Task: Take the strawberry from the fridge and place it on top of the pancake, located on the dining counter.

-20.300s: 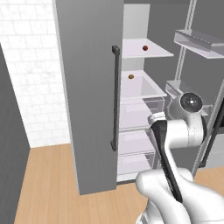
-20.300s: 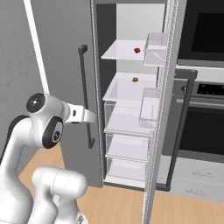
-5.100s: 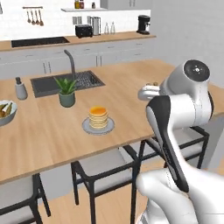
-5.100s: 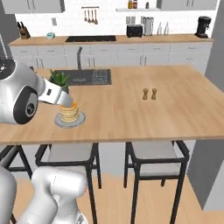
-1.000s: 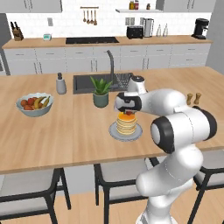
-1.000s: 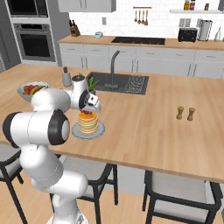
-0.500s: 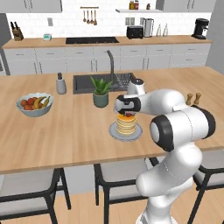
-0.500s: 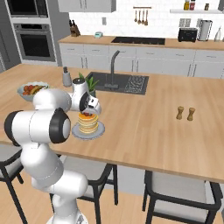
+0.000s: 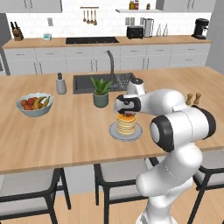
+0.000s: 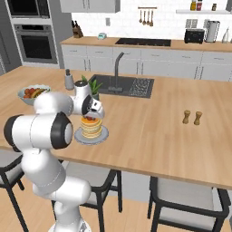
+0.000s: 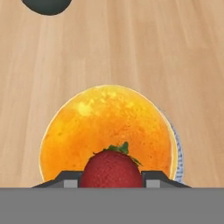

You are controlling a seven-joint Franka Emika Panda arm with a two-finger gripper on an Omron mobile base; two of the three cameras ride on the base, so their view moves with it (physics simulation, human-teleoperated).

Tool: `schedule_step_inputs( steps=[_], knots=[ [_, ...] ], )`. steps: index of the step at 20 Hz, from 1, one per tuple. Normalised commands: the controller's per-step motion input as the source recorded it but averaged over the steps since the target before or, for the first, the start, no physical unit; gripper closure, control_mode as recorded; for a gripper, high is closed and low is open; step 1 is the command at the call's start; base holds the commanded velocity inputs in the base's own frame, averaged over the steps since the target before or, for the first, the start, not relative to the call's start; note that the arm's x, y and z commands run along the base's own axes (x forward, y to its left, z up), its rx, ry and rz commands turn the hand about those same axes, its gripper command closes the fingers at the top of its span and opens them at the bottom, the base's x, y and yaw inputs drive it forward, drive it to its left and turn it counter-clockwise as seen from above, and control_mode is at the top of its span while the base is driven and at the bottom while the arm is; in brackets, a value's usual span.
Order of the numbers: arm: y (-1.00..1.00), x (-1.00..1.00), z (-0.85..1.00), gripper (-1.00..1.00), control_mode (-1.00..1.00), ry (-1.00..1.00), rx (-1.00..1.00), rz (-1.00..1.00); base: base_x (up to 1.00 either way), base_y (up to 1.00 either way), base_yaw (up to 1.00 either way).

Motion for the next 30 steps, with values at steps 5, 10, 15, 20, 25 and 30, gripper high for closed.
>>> schedule_step_inputs(
  steps=[5,10,15,20,25,30],
  knots=[
    [0.0,-0.39,0.05,-1.0,-1.0,-0.01,0.0,0.0,0.0,0.0,0.0],
    [0.0,-0.21,0.47,-1.0,-1.0,0.0,0.0,0.0,0.0,0.0,0.0],
    [-0.08,-0.41,0.37,-1.0,-1.0,-0.01,0.0,0.0,0.0,0.0,0.0],
    [-0.42,-0.73,0.14,-1.0,-1.0,-0.03,0.0,0.0,0.0,0.0,0.0],
    [-0.57,-0.71,0.01,-1.0,-1.0,-0.02,0.0,-0.02,0.0,0.0,0.0],
    [-0.62,-0.53,0.02,-1.0,-1.0,-0.02,0.01,-0.04,0.0,0.0,0.0]
  ],
)
